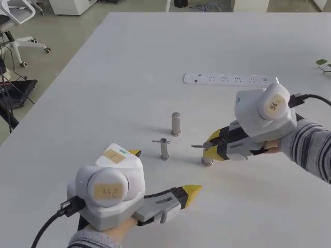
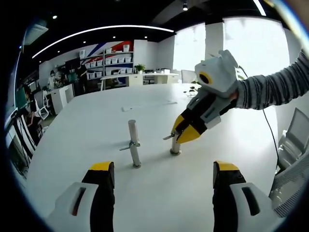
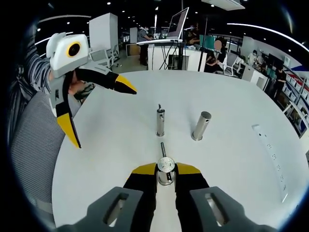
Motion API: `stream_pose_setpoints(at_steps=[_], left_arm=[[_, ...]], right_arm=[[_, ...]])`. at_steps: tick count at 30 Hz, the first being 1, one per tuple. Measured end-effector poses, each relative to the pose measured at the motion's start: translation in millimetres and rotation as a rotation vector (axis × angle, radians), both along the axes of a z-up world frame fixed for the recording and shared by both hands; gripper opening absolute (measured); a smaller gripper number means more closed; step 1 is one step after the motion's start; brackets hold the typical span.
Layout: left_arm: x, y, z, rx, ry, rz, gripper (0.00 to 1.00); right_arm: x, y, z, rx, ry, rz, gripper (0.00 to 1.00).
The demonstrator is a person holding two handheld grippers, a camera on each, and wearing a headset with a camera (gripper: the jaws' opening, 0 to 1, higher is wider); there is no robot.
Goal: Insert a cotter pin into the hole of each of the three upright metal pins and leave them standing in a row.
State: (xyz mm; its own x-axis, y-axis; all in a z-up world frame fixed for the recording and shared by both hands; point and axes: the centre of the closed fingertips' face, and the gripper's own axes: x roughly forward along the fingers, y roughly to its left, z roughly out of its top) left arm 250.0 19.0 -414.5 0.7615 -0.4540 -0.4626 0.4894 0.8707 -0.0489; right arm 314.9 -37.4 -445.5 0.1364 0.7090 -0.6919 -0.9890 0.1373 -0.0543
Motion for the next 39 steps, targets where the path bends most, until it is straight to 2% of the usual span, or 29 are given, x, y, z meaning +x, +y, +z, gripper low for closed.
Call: stream_pose_setpoints(at_steps=[9, 19, 27, 28, 30, 33, 36, 37, 39], left_arm=[[0.1, 0.1, -2.2, -0.002, 0.007, 0.002, 0.82], [0.7, -0.6, -3.2, -0.008, 0.012, 0.000, 0.82], [-0.3, 0.6, -3.9, -0.004, 0.018, 0.001, 0.83], [-0.6, 0.8, -3.9, -0.004, 0.018, 0.001, 0.83], [-0.9, 1.5, -4.1, -0.005, 0.019, 0.001, 0.83], [-1.8, 2.7, -4.5, -0.002, 0.022, 0.002, 0.83], [-3.0, 3.7, -4.2, -0.001, 0.023, 0.003, 0.83], [-3.1, 4.1, -3.9, -0.002, 0.022, 0.004, 0.83], [-3.9, 4.7, -3.3, -0.002, 0.021, 0.004, 0.83]], right_arm=[[5.6, -0.7, -2.1, 0.016, 0.022, -0.005, 0.08], [3.3, -2.1, -0.4, 0.019, 0.041, -0.013, 0.08], [2.8, -1.5, 0.6, 0.023, 0.031, -0.016, 0.10], [2.4, -0.5, 2.2, 0.029, 0.022, -0.006, 0.10], [0.9, 1.3, 7.4, 0.047, 0.046, -0.013, 0.13], [1.9, 4.2, 16.1, 0.068, 0.045, -0.018, 0.19], [6.1, 10.5, 26.2, 0.110, 0.061, -0.053, 0.22], [8.3, 14.7, 31.1, 0.142, 0.076, -0.077, 0.23], [18.4, 20.4, 30.2, 0.179, 0.092, -0.123, 0.26]])
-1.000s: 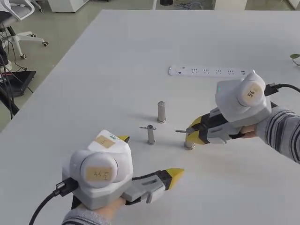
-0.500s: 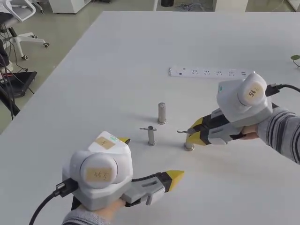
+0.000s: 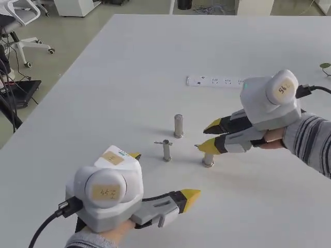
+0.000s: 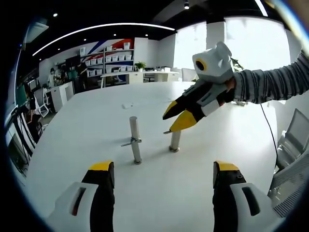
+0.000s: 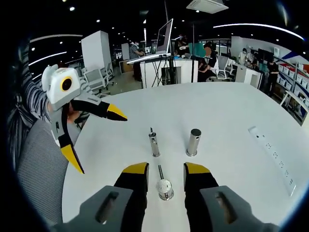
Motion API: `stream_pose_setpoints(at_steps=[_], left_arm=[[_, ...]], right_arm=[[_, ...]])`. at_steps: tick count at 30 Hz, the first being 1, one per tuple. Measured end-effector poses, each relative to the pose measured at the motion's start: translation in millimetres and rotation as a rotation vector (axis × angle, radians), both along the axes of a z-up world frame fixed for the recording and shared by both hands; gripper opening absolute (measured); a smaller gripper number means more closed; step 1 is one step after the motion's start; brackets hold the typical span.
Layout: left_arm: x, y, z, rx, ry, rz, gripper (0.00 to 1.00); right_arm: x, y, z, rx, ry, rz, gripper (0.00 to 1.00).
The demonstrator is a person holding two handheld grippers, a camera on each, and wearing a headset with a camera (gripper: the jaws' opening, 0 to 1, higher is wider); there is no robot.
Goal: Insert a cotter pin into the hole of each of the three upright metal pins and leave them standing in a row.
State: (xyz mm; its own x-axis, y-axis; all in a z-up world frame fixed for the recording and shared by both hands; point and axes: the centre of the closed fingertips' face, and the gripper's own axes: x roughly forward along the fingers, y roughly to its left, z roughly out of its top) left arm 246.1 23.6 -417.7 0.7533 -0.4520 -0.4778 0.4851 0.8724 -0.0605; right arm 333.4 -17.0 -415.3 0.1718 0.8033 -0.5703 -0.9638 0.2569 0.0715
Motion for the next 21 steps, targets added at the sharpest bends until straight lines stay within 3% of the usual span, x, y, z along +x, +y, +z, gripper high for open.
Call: stream_pose_setpoints(at_steps=[4, 12, 21], left_arm=[[-0.6, 2.0, 0.4, 0.002, -0.003, 0.000, 0.84], [-0.6, 8.7, 0.2, 0.001, -0.001, 0.025, 0.84], [0.0, 11.0, 0.3, 0.006, -0.007, 0.029, 0.83]], right_arm=[[17.6, 11.4, 2.0, 0.020, -0.034, -0.053, 0.27], [54.2, 33.8, -7.0, 0.053, -0.037, -0.128, 0.27], [63.9, 52.5, -18.3, 0.073, -0.044, -0.153, 0.26]])
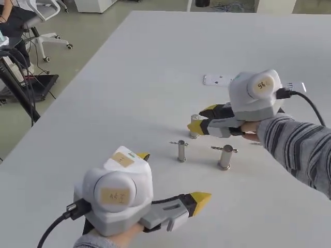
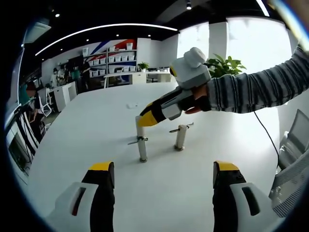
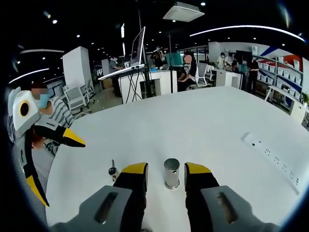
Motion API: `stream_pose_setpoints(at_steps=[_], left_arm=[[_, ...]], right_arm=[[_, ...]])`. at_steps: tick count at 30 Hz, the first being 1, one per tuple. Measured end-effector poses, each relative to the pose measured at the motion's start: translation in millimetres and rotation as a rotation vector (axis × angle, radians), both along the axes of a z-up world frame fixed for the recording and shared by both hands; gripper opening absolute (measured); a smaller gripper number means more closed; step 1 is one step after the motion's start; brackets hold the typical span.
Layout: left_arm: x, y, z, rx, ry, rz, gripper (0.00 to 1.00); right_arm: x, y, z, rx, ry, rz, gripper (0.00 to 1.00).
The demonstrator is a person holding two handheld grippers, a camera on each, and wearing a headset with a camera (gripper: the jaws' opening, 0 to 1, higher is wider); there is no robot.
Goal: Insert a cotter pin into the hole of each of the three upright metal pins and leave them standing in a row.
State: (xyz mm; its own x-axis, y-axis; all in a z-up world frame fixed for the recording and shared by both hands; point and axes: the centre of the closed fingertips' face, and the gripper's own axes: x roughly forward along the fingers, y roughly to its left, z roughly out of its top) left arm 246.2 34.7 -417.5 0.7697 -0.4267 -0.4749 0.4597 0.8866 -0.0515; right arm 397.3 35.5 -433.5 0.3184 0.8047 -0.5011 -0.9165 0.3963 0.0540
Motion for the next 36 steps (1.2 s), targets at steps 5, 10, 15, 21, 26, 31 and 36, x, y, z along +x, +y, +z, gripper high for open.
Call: stream_pose_setpoints(at_steps=[5, 10, 15, 21, 26, 31, 36], left_arm=[[2.0, 2.2, -1.3, -0.004, 0.005, 0.010, 0.82], [1.7, 1.7, -3.5, -0.011, 0.012, 0.005, 0.82], [2.5, 1.2, -4.4, -0.012, 0.015, 0.008, 0.81], [0.2, 3.2, -5.5, -0.006, 0.019, 0.009, 0.81], [-3.3, 4.3, -6.3, 0.001, 0.023, 0.007, 0.82], [-3.5, 6.9, -3.1, 0.000, 0.019, 0.010, 0.83], [-6.7, 8.4, 2.0, -0.001, 0.010, 0.013, 0.83]], right_arm=[[8.0, -2.7, -12.1, -0.033, 0.012, -0.023, 0.20], [10.9, -4.3, -17.0, -0.044, 0.017, -0.048, 0.14], [8.6, -0.4, -17.2, -0.033, 0.022, -0.032, 0.09], [6.7, -0.9, -17.7, -0.054, 0.014, -0.008, 0.08], [3.2, -1.3, -17.1, -0.071, 0.007, -0.011, 0.08], [1.6, -9.6, -17.0, -0.096, 0.003, -0.014, 0.08], [0.2, -26.9, -12.8, -0.107, 0.005, -0.036, 0.08]])
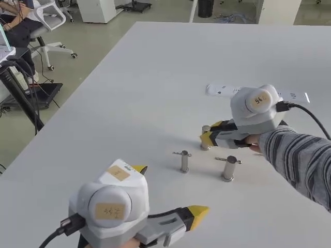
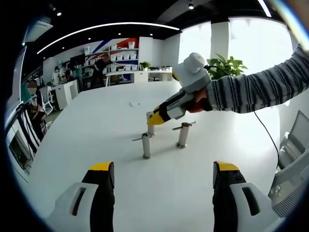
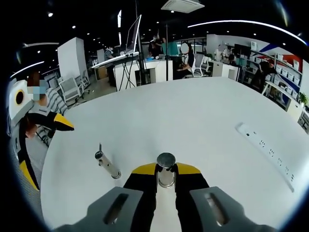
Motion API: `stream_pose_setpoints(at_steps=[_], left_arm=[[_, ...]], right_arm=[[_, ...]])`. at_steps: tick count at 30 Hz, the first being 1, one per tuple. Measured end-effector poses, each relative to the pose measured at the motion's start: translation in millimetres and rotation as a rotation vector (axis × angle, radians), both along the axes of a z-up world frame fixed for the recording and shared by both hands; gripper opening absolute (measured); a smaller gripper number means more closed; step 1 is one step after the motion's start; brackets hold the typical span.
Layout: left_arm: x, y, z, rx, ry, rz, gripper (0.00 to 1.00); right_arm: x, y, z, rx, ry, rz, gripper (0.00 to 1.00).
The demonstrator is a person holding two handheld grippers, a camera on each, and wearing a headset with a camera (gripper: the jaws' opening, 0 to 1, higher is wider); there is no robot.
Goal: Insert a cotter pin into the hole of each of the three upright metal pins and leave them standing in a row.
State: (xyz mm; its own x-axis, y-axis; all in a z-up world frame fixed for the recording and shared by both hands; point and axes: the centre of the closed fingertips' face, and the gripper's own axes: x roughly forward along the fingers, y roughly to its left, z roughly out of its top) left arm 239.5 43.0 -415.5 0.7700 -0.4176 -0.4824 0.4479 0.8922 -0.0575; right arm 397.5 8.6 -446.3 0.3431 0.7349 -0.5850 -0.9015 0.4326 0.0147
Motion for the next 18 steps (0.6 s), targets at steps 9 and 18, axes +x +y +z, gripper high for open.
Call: stream_pose_setpoints(at_steps=[9, 18], left_arm=[[-7.3, 1.3, 6.9, 0.002, 0.001, 0.004, 0.84], [-15.5, 1.8, 15.6, -0.001, -0.007, 0.008, 0.85]], right_arm=[[-3.5, -37.7, 10.2, -0.014, -0.001, -0.065, 0.08], [-8.0, -80.0, 23.5, -0.017, -0.013, -0.160, 0.08]])
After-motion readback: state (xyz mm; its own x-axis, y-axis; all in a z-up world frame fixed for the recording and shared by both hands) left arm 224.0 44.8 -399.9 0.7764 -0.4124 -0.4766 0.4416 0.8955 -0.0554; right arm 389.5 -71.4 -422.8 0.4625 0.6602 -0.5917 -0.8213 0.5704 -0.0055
